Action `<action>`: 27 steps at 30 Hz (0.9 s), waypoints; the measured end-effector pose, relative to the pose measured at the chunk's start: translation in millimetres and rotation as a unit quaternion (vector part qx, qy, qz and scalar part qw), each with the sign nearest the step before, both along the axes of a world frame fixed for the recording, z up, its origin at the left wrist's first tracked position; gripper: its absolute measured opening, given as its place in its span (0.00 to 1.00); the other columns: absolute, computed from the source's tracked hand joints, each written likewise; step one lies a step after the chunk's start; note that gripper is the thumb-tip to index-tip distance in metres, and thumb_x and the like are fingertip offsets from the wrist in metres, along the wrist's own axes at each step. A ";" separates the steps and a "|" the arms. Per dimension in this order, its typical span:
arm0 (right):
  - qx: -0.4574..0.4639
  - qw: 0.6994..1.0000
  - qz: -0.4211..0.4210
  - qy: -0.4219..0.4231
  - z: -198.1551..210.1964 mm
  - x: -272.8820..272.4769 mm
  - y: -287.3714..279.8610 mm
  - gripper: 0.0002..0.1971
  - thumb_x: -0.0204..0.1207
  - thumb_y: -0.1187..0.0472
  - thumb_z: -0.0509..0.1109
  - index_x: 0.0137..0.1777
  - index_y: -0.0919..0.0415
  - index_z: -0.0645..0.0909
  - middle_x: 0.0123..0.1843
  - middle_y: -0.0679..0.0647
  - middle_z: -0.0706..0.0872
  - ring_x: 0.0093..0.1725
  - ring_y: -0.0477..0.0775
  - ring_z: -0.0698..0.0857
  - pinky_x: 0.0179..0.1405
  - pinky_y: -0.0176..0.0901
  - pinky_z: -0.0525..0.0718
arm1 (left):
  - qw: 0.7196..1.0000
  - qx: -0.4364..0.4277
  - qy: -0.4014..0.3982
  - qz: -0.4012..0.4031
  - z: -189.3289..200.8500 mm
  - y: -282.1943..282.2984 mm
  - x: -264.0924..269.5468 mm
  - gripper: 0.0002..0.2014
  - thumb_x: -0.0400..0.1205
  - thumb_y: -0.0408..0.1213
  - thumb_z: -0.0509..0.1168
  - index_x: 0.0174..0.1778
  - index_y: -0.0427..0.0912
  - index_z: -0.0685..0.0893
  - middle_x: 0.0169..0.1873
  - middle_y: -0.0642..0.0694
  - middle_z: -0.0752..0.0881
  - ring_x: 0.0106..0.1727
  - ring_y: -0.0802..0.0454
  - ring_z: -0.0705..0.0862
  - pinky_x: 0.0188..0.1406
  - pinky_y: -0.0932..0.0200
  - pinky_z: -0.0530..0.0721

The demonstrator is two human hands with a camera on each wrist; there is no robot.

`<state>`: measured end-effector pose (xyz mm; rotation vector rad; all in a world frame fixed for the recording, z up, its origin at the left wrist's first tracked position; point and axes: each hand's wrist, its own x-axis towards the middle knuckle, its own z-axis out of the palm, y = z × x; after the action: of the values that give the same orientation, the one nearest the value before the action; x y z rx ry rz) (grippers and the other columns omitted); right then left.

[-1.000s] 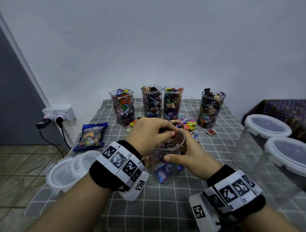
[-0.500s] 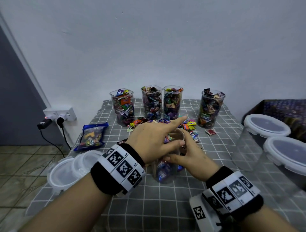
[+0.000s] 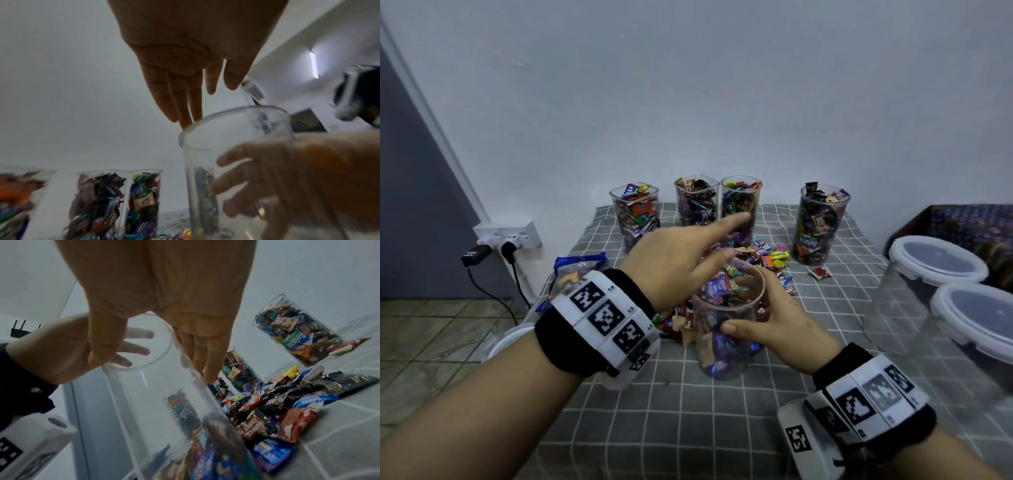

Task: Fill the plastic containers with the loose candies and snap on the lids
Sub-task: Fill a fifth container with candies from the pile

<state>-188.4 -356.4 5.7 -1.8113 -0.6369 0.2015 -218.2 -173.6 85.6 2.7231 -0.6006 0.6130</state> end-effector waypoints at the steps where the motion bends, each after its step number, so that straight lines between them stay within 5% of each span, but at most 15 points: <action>1: -0.013 1.000 0.009 0.006 2.1 0.3 -1.7 0.39 0.53 0.48 0.80 0.66 0.36 0.67 0.62 0.39 0.83 0.64 0.41 0.81 0.68 0.54 0.78 | 0.998 -0.047 0.023 0.020 0.6 6.2 1.7 0.25 0.80 0.60 0.48 0.76 0.67 0.65 0.54 0.57 0.88 0.51 0.56 0.86 0.50 0.51 0.84; 4: -0.093 0.995 0.023 -0.008 12.0 3.6 -10.1 0.37 0.56 0.46 0.69 0.70 0.39 0.66 0.65 0.43 0.81 0.66 0.45 0.79 0.66 0.56 0.79 | 0.965 -0.239 0.070 0.084 3.1 26.4 7.1 0.16 0.85 0.48 0.58 0.68 0.58 0.79 0.57 0.56 0.85 0.55 0.58 0.83 0.58 0.56 0.81; 8: -0.205 0.975 -0.047 -0.072 22.4 17.1 -17.8 0.31 0.68 0.54 0.64 0.74 0.54 0.68 0.73 0.52 0.76 0.71 0.51 0.74 0.72 0.50 0.72 | 0.897 -0.389 0.126 0.169 -9.7 49.5 21.9 0.12 0.85 0.38 0.58 0.61 0.50 0.82 0.62 0.44 0.83 0.58 0.47 0.82 0.58 0.51 0.79; 11: -0.266 0.950 -0.131 -0.095 24.7 35.7 -20.5 0.28 0.76 0.63 0.65 0.76 0.60 0.66 0.75 0.58 0.72 0.74 0.56 0.71 0.71 0.46 0.68 | 0.883 -0.337 0.206 0.255 -34.5 57.7 34.2 0.17 0.85 0.42 0.59 0.69 0.43 0.77 0.66 0.42 0.80 0.60 0.45 0.79 0.62 0.48 0.77; 18: -0.367 0.893 -0.252 -0.066 -3.0 98.1 -31.2 0.30 0.76 0.54 0.66 0.76 0.65 0.64 0.74 0.63 0.70 0.73 0.63 0.69 0.73 0.54 0.69 | 0.820 -0.309 0.330 0.351 -77.9 46.8 49.4 0.30 0.82 0.43 0.64 0.77 0.33 0.66 0.71 0.34 0.75 0.69 0.39 0.76 0.65 0.52 0.73; 23: -0.419 0.853 -0.307 -0.044 -20.5 114.9 -36.8 0.31 0.77 0.51 0.68 0.74 0.67 0.65 0.73 0.66 0.70 0.72 0.66 0.69 0.71 0.52 0.69 | 0.816 -0.228 0.358 0.392 -93.1 35.6 54.7 0.27 0.83 0.46 0.61 0.71 0.30 0.70 0.63 0.35 0.79 0.65 0.38 0.78 0.63 0.49 0.76; 27: -0.471 0.825 -0.312 -0.004 -26.3 122.7 -40.5 0.30 0.79 0.51 0.64 0.76 0.66 0.63 0.74 0.66 0.70 0.73 0.66 0.69 0.71 0.53 0.69 | 0.812 -0.172 0.375 0.413 -92.5 30.9 56.6 0.28 0.84 0.49 0.56 0.75 0.34 0.65 0.71 0.34 0.72 0.72 0.38 0.72 0.71 0.50 0.70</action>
<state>-65.8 -396.9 -20.5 -2.8716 0.1591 0.0504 -161.6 -142.7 -6.9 2.4482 0.8381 -0.2338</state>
